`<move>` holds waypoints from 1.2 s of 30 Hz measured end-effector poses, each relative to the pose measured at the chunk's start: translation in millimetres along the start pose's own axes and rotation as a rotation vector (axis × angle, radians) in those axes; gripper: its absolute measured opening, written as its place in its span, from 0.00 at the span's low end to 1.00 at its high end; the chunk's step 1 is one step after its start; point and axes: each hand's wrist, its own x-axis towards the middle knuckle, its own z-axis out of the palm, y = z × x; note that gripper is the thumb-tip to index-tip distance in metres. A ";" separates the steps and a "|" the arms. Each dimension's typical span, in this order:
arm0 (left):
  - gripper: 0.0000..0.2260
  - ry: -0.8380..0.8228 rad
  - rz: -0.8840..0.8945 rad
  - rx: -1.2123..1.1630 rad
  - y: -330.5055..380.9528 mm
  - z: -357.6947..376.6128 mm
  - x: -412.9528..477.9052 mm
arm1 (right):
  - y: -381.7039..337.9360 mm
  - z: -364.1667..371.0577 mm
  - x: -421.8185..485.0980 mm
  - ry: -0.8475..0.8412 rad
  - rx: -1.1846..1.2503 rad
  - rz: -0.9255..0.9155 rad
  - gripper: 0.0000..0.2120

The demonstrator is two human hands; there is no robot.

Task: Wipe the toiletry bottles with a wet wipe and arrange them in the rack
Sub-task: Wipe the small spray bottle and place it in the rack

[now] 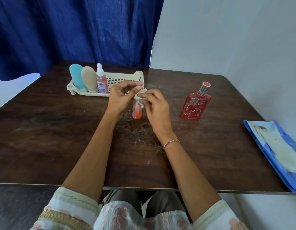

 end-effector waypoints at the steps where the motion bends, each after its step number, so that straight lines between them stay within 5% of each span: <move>1: 0.07 -0.013 -0.003 -0.007 0.7 0.8 -0.6 | 2.3 -0.2 0.4 0.008 0.004 0.010 0.09; 20: 0.08 -0.047 -0.025 -0.080 -2.3 -1.3 0.7 | 8.4 6.0 2.5 0.012 0.104 0.072 0.07; 27: 0.07 0.049 -0.049 -0.061 -7.1 -1.7 0.7 | 12.3 17.9 -9.8 -0.313 -0.043 0.118 0.06; 33: 0.07 0.032 -0.024 -0.062 -3.1 0.8 0.6 | 3.1 7.9 -0.2 0.017 0.006 0.030 0.07; 36: 0.07 0.045 -0.032 -0.063 -3.4 -1.9 0.4 | 5.0 10.8 -1.3 -0.044 0.012 0.018 0.08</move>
